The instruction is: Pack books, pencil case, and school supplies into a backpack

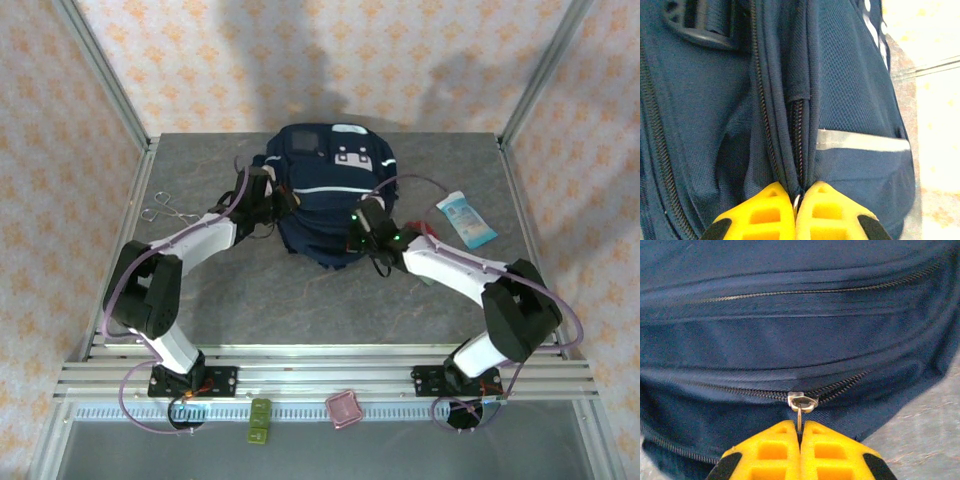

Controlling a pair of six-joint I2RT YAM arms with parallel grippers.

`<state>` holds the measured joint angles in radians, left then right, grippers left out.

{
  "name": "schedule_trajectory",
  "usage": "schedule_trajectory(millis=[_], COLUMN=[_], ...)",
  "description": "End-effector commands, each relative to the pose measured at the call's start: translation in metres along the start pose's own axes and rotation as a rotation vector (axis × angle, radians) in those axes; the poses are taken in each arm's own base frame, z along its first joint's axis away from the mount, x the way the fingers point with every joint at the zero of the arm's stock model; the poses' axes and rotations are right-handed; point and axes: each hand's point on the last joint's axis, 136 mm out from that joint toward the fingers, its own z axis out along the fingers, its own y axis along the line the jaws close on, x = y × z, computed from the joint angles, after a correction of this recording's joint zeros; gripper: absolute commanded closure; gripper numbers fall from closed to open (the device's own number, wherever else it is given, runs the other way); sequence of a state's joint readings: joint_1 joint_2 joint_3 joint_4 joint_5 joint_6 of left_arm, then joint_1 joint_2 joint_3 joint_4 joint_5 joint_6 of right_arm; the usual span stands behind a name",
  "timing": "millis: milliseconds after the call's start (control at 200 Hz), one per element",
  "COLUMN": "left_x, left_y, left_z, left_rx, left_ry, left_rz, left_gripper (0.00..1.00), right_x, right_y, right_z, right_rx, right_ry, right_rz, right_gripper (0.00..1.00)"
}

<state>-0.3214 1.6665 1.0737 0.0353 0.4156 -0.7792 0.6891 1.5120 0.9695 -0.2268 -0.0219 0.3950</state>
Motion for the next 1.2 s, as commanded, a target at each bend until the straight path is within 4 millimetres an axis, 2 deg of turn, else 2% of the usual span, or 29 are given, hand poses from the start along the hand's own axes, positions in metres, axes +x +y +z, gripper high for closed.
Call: schedule_trajectory(millis=[0,140,205,250,280,350,501,606,681,856,971,1091,1196], left_x=[-0.035,-0.07,-0.079,-0.076,-0.074,-0.063,-0.023,0.013,0.028,0.045,0.056,0.053,0.051], left_y=[-0.017,-0.003,-0.001,-0.005,-0.008,-0.005,0.008,0.009,0.011,0.013,0.001,-0.005,-0.007], left_z=[-0.004,-0.005,-0.008,-0.011,-0.015,-0.025,-0.047,-0.054,-0.058,-0.049,-0.033,-0.017,-0.004], left_rx=[0.04,0.026,0.034,0.053,0.069,0.061,0.029,0.03,0.041,0.044,0.064,0.056,0.062], left_ry=[-0.075,-0.133,-0.153,-0.154,-0.156,-0.153,-0.134,-0.094,-0.079,-0.056,-0.014,-0.013,-0.009], left_rz=[0.102,0.079,0.062,0.055,0.051,0.039,-0.01,-0.039,-0.086,-0.146,-0.143,-0.133,-0.142], left_gripper=[1.0,1.0,0.75,0.57,0.51,0.46,0.43,0.42,0.38,0.36,0.36,0.36,0.41], right_x=[0.012,0.012,0.011,0.01,0.009,0.007,0.006,0.006,0.005,0.005,0.004,0.005,0.01], right_y=[0.047,0.088,0.098,0.102,0.104,0.105,0.109,0.11,0.111,0.112,0.111,0.112,0.109], right_z=[-0.016,-0.015,-0.007,-0.002,0.002,0.008,0.011,0.013,0.014,0.014,0.012,0.011,0.013], right_rx=[-0.117,-0.207,-0.22,-0.224,-0.228,-0.225,-0.235,-0.239,-0.241,-0.244,-0.247,-0.254,-0.249], right_ry=[0.041,0.047,0.053,0.054,0.052,0.043,0.038,0.042,0.037,0.038,0.032,0.033,0.045], right_rz=[-0.034,-0.061,-0.063,-0.056,-0.052,-0.037,-0.025,-0.025,-0.022,-0.022,-0.024,-0.022,-0.024], right_gripper=[1.0,1.0,1.0,1.0,1.0,1.0,1.0,1.0,1.0,1.0,1.0,1.0,1.0])
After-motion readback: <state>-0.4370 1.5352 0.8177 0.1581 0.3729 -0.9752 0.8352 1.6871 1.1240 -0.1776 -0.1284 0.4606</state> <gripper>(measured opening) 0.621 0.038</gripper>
